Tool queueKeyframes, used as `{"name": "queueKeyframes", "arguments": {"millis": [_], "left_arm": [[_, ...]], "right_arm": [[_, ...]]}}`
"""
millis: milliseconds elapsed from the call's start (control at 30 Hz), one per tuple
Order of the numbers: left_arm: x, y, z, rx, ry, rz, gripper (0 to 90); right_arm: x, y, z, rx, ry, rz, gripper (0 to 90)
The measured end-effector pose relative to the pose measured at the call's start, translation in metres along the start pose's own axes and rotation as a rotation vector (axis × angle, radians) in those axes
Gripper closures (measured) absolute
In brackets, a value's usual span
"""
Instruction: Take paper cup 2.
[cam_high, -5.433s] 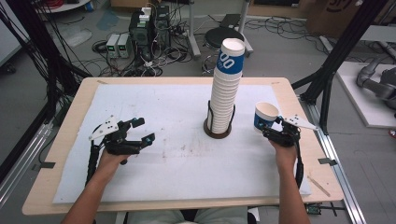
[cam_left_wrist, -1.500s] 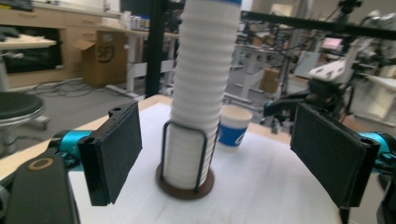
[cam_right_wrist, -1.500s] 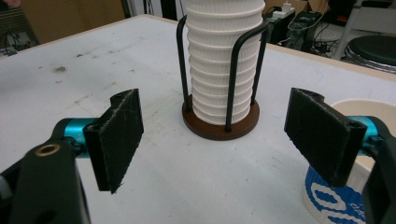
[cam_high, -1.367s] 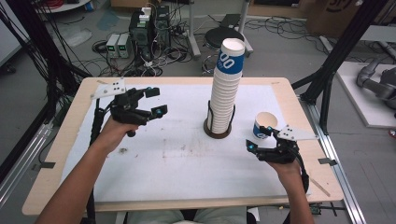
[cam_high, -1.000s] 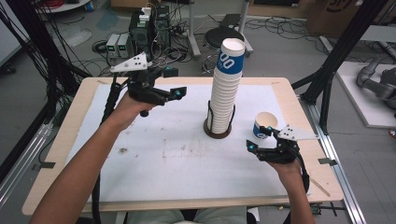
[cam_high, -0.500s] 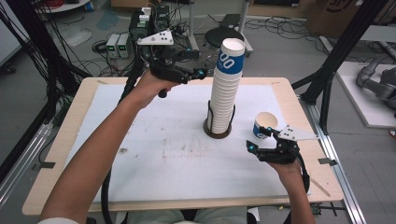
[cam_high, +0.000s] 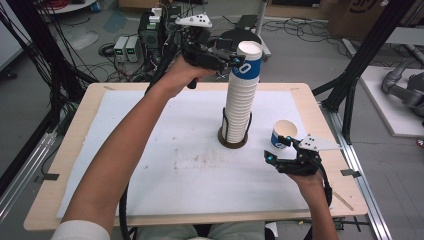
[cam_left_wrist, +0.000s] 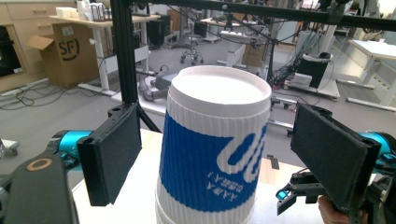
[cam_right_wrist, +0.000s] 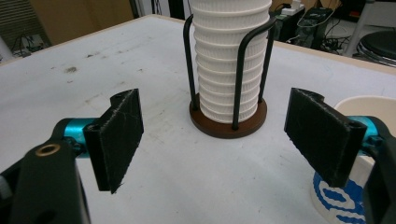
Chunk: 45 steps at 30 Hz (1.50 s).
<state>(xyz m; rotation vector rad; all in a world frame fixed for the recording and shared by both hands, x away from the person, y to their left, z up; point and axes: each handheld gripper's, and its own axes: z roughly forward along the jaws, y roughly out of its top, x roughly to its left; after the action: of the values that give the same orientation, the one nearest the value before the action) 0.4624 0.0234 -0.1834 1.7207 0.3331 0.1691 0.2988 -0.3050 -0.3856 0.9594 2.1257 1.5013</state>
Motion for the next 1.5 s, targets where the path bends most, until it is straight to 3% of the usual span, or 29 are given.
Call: {"name": "queueKeyframes", "arguments": {"millis": [400, 500, 1133, 1333, 1500], "left_arm": [[-0.005, 0.007, 0.025, 0.04, 0.012, 0.019, 20.8], [-0.005, 0.008, 0.025, 0.04, 0.022, 0.026, 28.2], [-0.006, 0.016, 0.026, 0.102, 0.017, 0.042, 29.9], [-0.006, 0.017, 0.026, 0.098, 0.02, 0.043, 30.3], [-0.008, 0.024, 0.022, 0.058, 0.018, 0.036, 30.8]], "right_arm": [[-0.001, 0.0, 0.0, -0.005, 0.005, 0.002, 20.1], [-0.001, 0.0, -0.001, -0.001, 0.006, 0.008, 20.1], [-0.001, -0.001, 0.0, -0.001, 0.012, 0.005, 20.1], [-0.001, -0.001, 0.001, -0.003, 0.014, 0.005, 20.1], [0.0, -0.001, 0.0, -0.002, 0.016, 0.012, 20.1]]}}
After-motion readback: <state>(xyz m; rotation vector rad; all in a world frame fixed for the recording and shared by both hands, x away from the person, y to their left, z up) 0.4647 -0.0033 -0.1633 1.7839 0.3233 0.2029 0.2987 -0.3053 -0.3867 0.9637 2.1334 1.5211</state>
